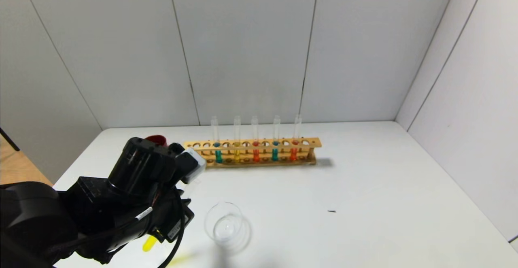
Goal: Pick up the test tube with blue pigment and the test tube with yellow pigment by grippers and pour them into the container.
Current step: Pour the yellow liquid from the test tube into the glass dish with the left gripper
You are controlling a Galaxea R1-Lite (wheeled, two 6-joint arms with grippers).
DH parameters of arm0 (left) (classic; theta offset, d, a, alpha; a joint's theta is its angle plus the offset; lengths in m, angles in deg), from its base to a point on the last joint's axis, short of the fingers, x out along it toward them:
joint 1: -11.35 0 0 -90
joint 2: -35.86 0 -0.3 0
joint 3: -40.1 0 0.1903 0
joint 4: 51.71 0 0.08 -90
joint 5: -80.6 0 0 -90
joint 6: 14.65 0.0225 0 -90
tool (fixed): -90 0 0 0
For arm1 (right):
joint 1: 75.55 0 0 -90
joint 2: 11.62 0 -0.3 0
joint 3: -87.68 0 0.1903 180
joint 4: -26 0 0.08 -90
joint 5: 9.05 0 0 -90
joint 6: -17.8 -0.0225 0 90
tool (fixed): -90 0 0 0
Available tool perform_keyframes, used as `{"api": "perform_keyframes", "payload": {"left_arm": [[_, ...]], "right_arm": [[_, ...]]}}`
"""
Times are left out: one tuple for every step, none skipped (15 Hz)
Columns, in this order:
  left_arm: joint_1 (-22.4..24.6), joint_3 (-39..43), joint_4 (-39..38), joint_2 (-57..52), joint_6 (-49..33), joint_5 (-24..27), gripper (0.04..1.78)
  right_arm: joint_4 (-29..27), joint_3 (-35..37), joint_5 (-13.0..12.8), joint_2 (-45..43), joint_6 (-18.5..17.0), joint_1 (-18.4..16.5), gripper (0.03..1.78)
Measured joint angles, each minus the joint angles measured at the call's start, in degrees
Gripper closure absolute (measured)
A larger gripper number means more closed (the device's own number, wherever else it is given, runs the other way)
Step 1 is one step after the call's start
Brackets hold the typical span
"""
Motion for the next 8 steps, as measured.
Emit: {"api": "perform_keyframes", "payload": {"left_arm": [[-0.72, -0.85, 1.73, 0.55, 0.10, 0.09, 1.52], [-1.35, -1.44, 3.44, 1.12, 0.22, 0.30, 1.52], [-1.69, -1.99, 4.88, 1.77, 0.30, 0.30, 1.52], [-1.91, -2.69, 6.52, 2.49, 0.41, 0.27, 1.52], [-2.07, -3.47, 8.47, 3.28, 0.93, 0.29, 1.52], [-2.29, -4.08, 10.09, 3.96, 1.46, 0.29, 1.52], [-2.49, -4.61, 11.01, 4.66, 1.68, 0.27, 1.52], [-2.62, -5.38, 11.73, 5.45, 1.78, 0.30, 1.52]], "right_arm": [[0.00, 0.00, 0.00, 0.00, -0.02, 0.00, 0.10], [0.00, 0.00, -0.02, 0.00, -0.02, 0.00, 0.10], [0.00, 0.00, 0.00, 0.00, -0.02, 0.00, 0.10], [0.00, 0.00, 0.00, 0.00, -0.02, 0.00, 0.10], [0.00, 0.00, 0.00, 0.00, -0.02, 0.00, 0.10], [0.00, 0.00, -0.02, 0.00, -0.02, 0.00, 0.10], [0.00, 0.00, -0.02, 0.00, -0.02, 0.00, 0.10], [0.00, 0.00, 0.00, 0.00, 0.00, 0.00, 0.10]]}}
